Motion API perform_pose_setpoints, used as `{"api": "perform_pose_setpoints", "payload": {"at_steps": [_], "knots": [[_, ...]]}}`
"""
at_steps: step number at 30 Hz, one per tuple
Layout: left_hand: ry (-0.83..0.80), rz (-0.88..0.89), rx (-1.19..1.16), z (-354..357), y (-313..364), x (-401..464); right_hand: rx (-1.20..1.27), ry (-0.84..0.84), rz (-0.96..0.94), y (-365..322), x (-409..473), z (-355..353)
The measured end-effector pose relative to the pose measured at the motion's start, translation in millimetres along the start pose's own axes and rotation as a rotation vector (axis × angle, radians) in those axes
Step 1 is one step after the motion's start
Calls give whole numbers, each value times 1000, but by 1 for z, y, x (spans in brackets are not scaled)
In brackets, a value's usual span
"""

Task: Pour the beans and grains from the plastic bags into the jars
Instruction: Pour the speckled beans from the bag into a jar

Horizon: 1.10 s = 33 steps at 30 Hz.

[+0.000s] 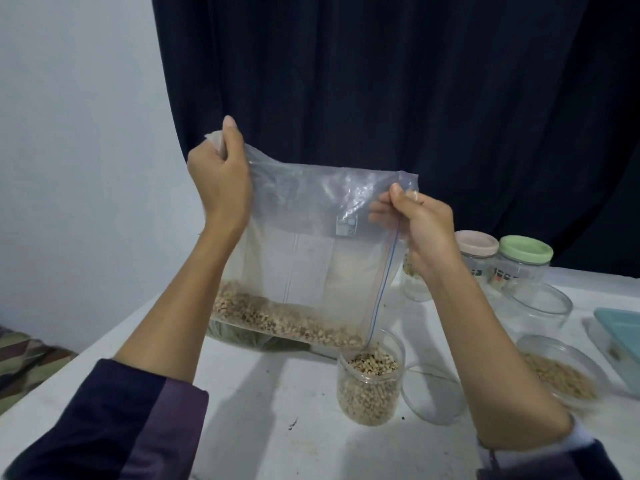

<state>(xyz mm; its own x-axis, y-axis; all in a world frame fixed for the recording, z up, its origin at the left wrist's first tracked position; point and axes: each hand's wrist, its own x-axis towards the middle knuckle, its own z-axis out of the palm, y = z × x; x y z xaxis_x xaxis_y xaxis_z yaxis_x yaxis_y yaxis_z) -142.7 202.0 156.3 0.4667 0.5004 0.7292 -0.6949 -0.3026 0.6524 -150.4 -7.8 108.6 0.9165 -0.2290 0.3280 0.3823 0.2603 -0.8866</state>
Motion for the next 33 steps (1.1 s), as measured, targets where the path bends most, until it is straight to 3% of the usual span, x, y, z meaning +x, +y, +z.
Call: {"api": "perform_pose_setpoints", "payload": {"at_steps": [25, 33], "knots": [[-37, 28, 18, 11, 5, 15, 54, 117, -18, -8, -11, 6], [-46, 62, 36, 7, 6, 20, 40, 41, 15, -7, -11, 10]]}}
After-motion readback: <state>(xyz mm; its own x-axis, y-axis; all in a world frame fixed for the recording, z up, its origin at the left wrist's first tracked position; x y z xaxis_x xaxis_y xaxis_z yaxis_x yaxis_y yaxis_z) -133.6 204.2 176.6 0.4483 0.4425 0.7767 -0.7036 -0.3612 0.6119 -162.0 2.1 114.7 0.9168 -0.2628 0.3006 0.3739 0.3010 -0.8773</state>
